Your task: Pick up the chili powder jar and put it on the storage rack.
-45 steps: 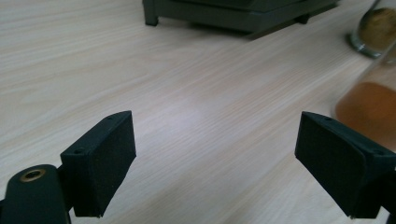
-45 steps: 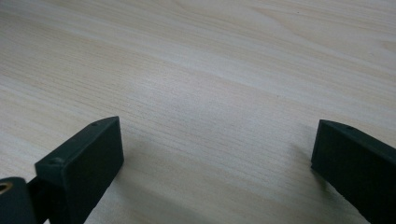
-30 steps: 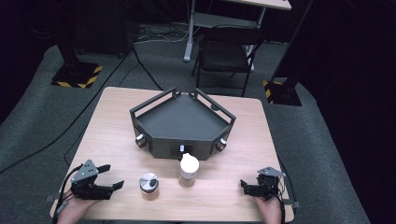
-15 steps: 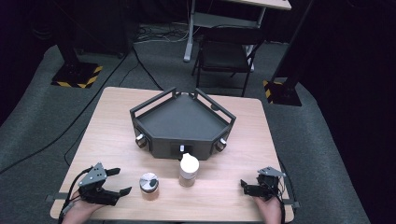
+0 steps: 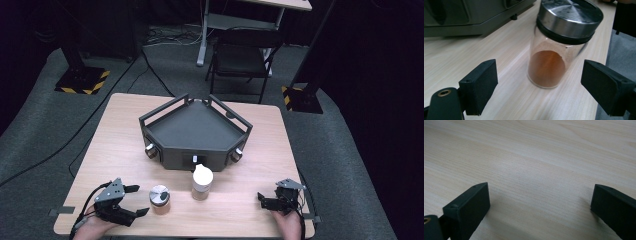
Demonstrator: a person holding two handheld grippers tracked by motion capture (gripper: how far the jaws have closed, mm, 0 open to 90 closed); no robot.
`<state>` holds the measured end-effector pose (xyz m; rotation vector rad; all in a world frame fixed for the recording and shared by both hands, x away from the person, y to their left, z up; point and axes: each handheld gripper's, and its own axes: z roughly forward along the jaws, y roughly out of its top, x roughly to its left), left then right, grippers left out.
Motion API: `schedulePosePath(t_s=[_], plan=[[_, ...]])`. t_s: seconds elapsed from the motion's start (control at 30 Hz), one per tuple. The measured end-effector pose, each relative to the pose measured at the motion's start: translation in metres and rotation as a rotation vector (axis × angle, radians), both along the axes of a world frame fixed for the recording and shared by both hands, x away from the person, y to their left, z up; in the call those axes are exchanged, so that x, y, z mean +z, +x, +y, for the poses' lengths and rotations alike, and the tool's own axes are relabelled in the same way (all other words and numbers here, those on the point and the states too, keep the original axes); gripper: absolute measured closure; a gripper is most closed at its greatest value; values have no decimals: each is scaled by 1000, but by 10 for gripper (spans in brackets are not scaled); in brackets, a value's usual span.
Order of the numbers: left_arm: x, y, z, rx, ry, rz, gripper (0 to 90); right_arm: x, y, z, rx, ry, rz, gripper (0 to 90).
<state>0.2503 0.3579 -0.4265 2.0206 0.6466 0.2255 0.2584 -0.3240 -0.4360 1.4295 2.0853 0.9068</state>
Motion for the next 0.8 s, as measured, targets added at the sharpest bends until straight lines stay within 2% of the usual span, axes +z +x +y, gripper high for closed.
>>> schedulePosePath(t_s=[0.27, 0.37, 0.67, 0.8], plan=[[-1, 0, -16, -19, 6, 1, 132, 0, 0, 0, 0, 0, 0, 12], [0, -1, -22, -13, 9, -3, 132, 0, 0, 0, 0, 0, 0, 12], [-1, -3, -45, 2, 55, 1, 136, 0, 0, 0, 1, 0, 0, 12], [-4, -2, -49, 14, 56, 7, 154, 0, 0, 0, 1, 0, 0, 12]])
